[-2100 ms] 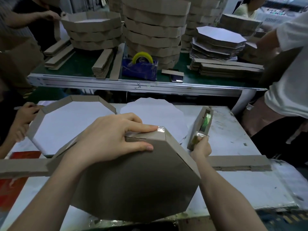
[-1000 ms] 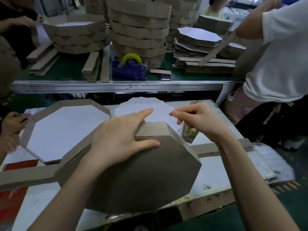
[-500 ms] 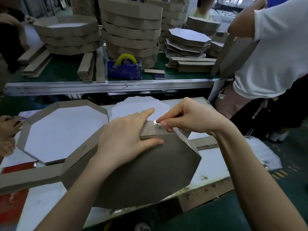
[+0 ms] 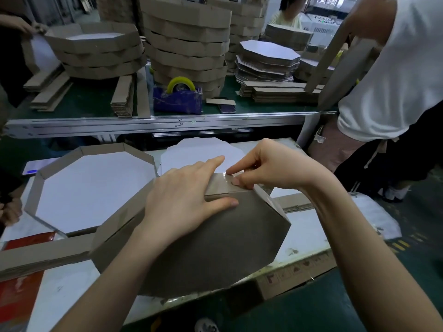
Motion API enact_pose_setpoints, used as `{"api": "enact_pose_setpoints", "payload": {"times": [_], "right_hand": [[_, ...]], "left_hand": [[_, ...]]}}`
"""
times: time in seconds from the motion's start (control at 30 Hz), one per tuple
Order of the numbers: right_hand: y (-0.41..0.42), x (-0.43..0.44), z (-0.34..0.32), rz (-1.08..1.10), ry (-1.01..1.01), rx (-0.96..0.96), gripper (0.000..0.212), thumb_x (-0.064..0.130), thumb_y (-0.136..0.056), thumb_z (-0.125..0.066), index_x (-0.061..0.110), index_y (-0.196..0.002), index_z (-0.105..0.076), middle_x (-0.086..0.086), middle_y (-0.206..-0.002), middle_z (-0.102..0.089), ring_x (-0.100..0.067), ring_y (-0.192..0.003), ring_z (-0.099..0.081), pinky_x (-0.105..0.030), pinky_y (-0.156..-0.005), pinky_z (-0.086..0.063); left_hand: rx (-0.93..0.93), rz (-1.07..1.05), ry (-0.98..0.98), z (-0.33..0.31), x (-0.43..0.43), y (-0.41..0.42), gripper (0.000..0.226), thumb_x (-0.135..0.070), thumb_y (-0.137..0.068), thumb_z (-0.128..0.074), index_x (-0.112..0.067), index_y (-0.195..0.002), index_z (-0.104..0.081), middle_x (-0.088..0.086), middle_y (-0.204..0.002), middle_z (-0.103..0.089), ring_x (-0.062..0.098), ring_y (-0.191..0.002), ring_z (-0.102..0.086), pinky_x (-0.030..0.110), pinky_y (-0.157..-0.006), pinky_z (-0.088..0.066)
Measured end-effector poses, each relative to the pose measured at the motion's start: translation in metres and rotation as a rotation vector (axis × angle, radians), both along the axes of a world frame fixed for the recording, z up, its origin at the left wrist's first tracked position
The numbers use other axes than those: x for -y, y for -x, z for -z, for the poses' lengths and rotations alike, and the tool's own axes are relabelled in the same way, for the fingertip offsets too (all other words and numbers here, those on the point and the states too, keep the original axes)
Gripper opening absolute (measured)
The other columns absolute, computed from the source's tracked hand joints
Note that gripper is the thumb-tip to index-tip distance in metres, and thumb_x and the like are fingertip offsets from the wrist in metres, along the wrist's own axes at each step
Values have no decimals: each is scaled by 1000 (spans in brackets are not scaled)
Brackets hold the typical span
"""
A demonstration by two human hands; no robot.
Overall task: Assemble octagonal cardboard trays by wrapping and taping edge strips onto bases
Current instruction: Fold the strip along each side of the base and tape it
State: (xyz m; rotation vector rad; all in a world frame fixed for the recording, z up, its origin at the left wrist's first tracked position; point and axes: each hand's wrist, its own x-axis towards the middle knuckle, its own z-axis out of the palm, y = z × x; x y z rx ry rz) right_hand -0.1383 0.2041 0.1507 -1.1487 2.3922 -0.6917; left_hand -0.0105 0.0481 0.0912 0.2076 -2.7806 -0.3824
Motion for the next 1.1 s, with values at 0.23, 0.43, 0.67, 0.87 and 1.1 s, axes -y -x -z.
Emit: {"api": "enact_pose_setpoints", "payload": {"times": [0.23, 0.43, 0.67, 0.87, 1.1], "right_hand": [[4, 1, 0, 6, -133, 5, 32, 44, -88, -71, 26, -114, -71, 13, -51, -63, 5, -45, -52, -17, -52, -43], [8, -4, 4, -37, -172, 42, 27, 55, -88, -66, 32, -100, -75, 12, -51, -62, 2, -51, -53, -28, -65, -45], [20, -13, 16, -21, -155, 51, 34, 67, -80, -63, 33, -77, -71, 23, -55, -59, 7, -55, -54, -20, -62, -36], [32, -19, 41, -134, 65, 410, 43, 65, -74, -70, 24, -74, -62, 0, -75, -57, -19, -71, -54, -35, -68, -43], [37, -26, 70, -212, 324, 901, 39, 41, -69, -88, 14, -85, -66, 1, -76, -68, -9, -67, -66, -18, -63, -53]], "left_hand": [[-17, 14, -23, 0, -3, -2, 88, -88, -67, -33, -48, -145, -25, -19, -127, -58, 15, -111, -58, 34, -80, -46], [7, 24, -66, -1, -4, -2, 91, -90, -63, -36, -49, -143, -25, -20, -123, -58, 15, -110, -58, 34, -79, -46], [14, 12, -90, -3, -4, -2, 91, -91, -62, -38, -49, -142, -29, -21, -121, -59, 12, -109, -57, 32, -77, -44], [36, 23, -100, -7, -3, -1, 88, -86, -65, -48, -47, -142, -32, -19, -124, -59, 12, -112, -56, 30, -75, -40], [26, 46, -116, -7, -4, -12, 95, -92, -57, -37, -47, -141, -36, -20, -119, -60, 11, -107, -56, 28, -73, -35]]}}
